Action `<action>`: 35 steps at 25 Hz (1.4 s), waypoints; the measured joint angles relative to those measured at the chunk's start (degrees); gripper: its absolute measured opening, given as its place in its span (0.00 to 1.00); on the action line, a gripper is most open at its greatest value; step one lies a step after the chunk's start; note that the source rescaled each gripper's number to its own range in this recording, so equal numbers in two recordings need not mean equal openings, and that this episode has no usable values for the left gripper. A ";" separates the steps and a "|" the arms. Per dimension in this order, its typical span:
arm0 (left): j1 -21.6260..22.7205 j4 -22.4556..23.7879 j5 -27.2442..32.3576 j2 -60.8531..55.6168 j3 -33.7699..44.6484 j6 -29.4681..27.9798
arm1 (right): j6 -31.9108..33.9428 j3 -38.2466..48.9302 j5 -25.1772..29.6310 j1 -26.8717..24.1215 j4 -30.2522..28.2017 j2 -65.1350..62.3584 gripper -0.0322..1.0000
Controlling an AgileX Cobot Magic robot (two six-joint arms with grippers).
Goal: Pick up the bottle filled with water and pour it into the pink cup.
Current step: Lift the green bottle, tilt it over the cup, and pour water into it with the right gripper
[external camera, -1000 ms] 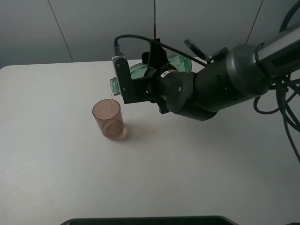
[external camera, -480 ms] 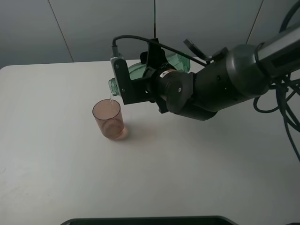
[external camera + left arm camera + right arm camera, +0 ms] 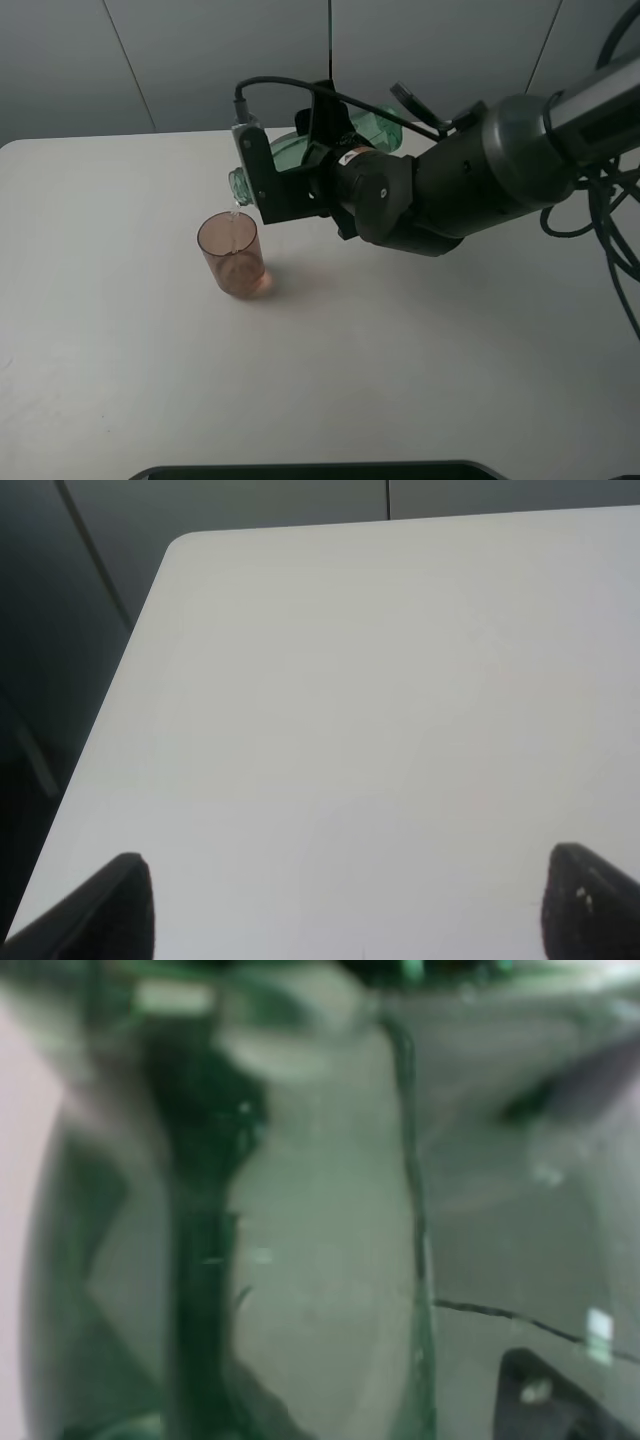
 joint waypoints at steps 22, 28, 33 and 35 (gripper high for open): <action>0.00 0.00 0.00 0.00 0.00 0.00 | 0.00 0.00 -0.07 0.00 -1.51 0.00 0.03; 0.00 0.00 0.00 0.00 0.00 0.00 | 0.00 0.00 -0.07 0.00 -1.42 0.00 0.03; 0.00 0.00 0.00 0.00 0.00 0.00 | 0.00 0.00 -0.07 0.00 -1.42 0.00 0.03; 0.00 0.00 0.00 0.00 0.00 0.00 | 0.00 0.00 -0.07 0.00 -1.38 0.00 0.03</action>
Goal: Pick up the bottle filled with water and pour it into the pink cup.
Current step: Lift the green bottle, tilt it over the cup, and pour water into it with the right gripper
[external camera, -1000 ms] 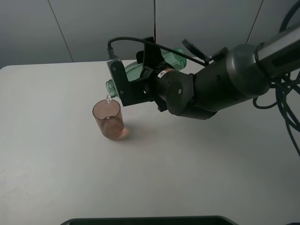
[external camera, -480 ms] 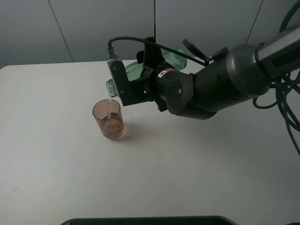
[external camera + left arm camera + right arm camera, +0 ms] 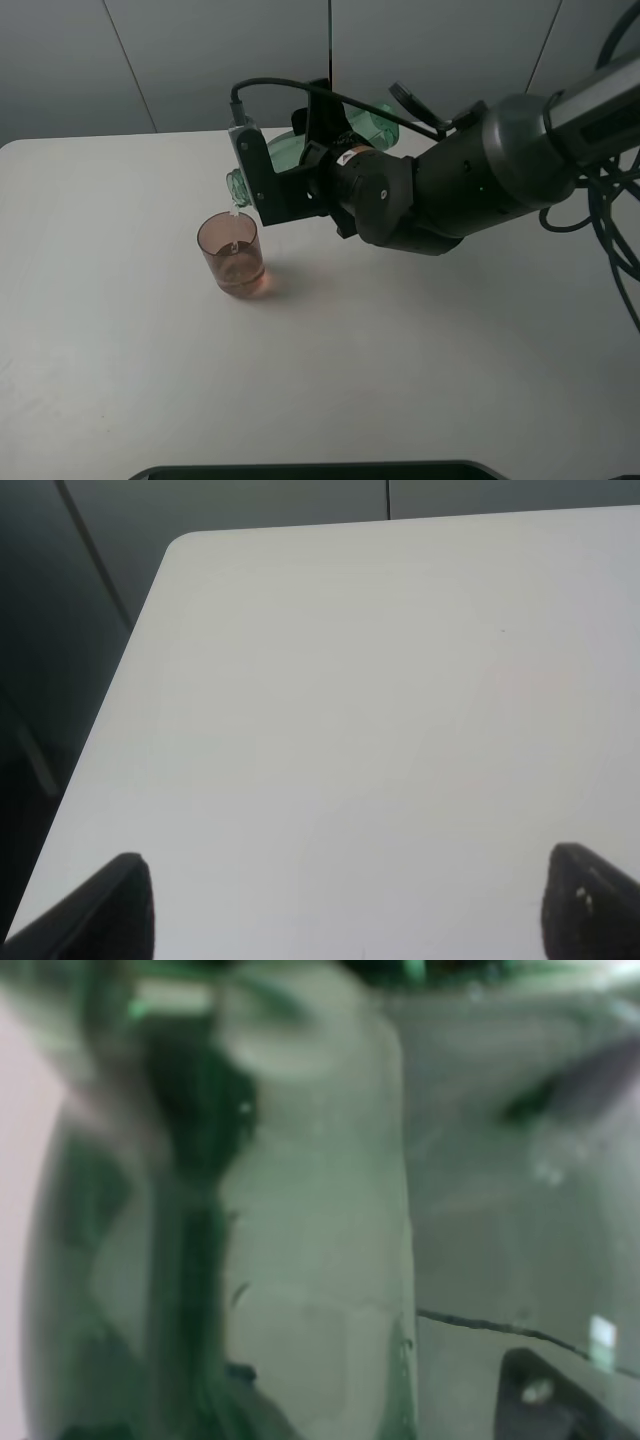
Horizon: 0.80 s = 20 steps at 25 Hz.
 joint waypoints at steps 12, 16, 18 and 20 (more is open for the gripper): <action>0.00 0.00 0.00 0.00 0.00 0.00 | 0.00 0.00 0.00 0.00 0.11 0.00 0.03; 0.00 0.00 0.00 0.00 0.00 0.00 | 0.00 0.00 -0.15 -0.61 0.11 0.00 0.03; 0.00 0.00 0.00 0.00 0.00 0.00 | 0.00 0.00 -0.27 -0.71 0.00 0.00 0.03; 0.00 0.00 0.00 0.00 0.00 0.00 | 0.00 0.00 -0.27 -0.71 0.00 0.00 0.03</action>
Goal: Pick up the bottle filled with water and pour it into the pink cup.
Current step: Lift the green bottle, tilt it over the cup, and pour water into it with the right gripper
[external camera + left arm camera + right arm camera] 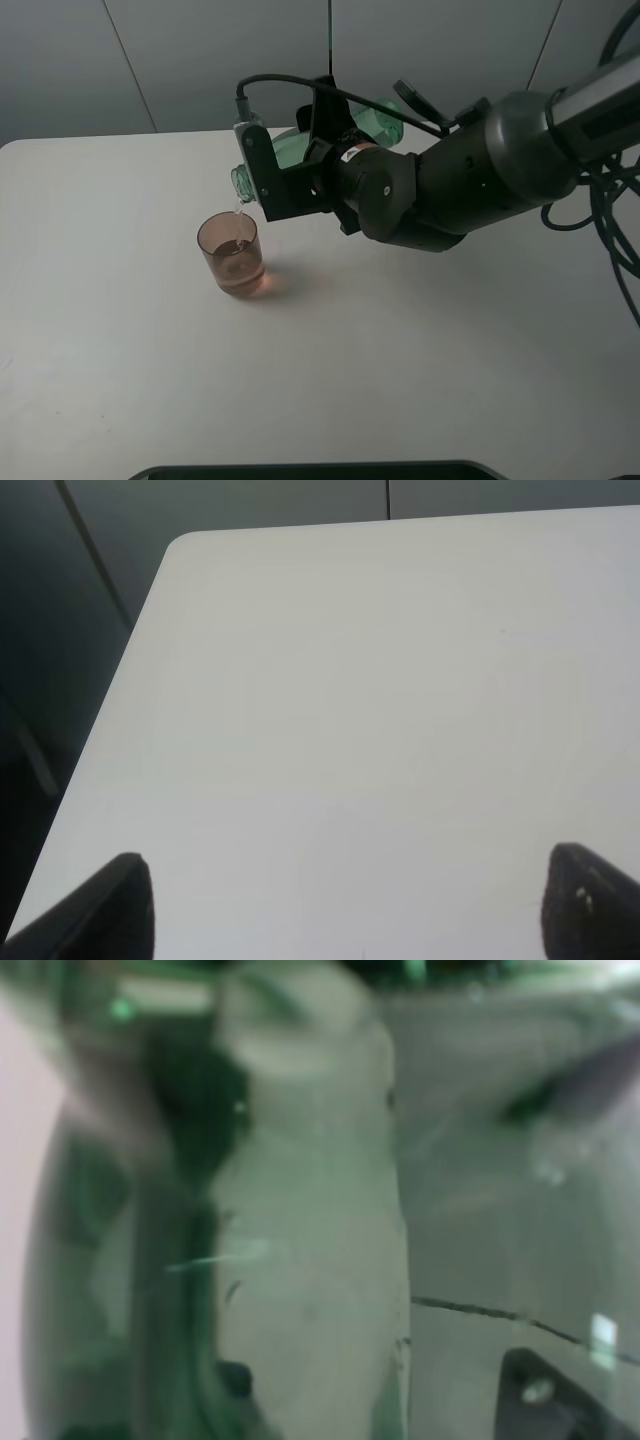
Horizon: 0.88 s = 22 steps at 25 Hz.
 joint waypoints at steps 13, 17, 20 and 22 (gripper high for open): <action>0.00 0.00 0.00 0.00 0.00 0.00 | 0.00 -2.07 0.02 0.00 -0.12 0.00 0.03; 0.00 0.00 0.00 0.00 0.00 0.00 | 0.00 -2.07 0.02 0.00 -0.12 0.00 0.03; 0.00 0.00 0.00 0.00 0.00 0.00 | 0.00 -2.07 0.02 0.00 -0.22 0.00 0.03; 0.00 0.00 0.00 0.00 0.00 0.00 | 0.00 -2.07 0.02 0.00 -0.22 0.00 0.03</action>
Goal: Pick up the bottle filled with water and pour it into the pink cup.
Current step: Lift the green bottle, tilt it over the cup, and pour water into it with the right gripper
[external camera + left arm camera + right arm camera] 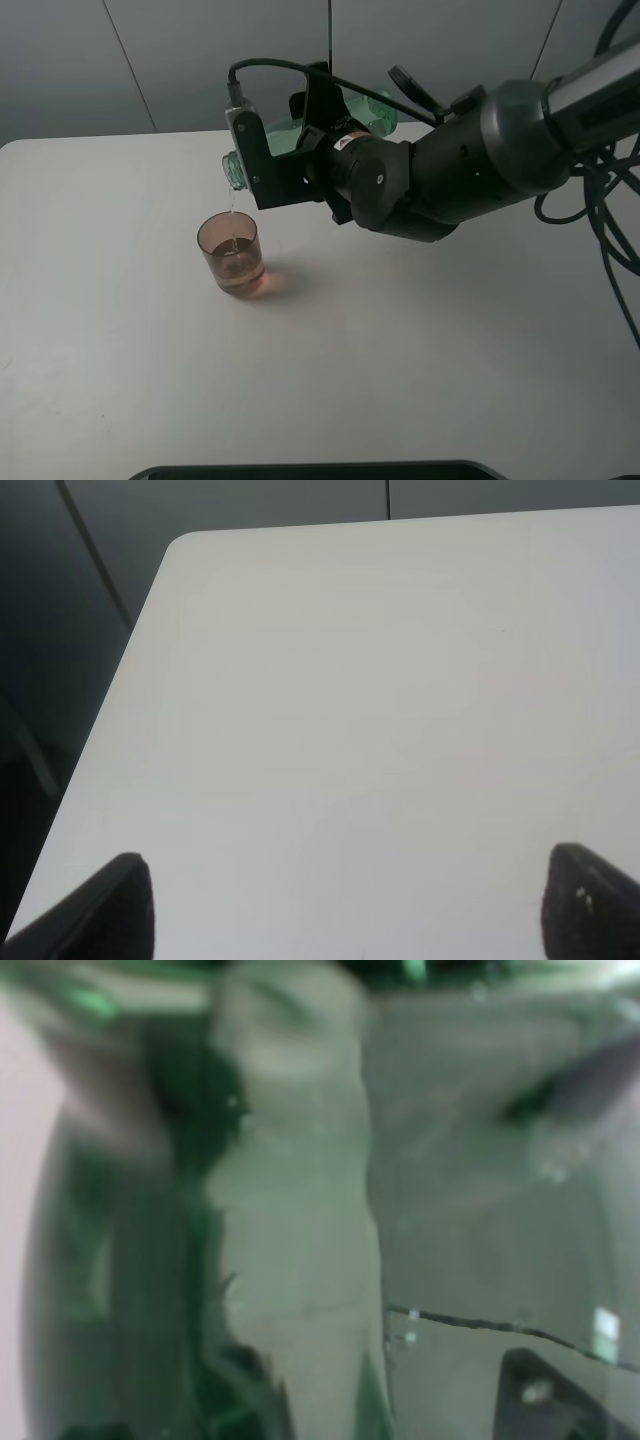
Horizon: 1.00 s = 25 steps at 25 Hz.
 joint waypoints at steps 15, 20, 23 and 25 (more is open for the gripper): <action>0.00 0.00 0.00 0.00 0.00 0.00 | 0.00 0.00 0.00 0.00 -1.31 0.00 0.03; 0.00 0.00 0.00 0.00 0.00 0.00 | 0.00 0.00 0.00 0.00 -1.81 0.00 0.03; 0.00 0.00 0.00 0.00 0.00 0.00 | 0.00 0.00 0.00 0.00 -2.18 0.00 0.03; 0.00 0.00 0.00 0.00 0.00 0.00 | 0.00 0.00 0.00 0.00 -2.58 0.00 0.03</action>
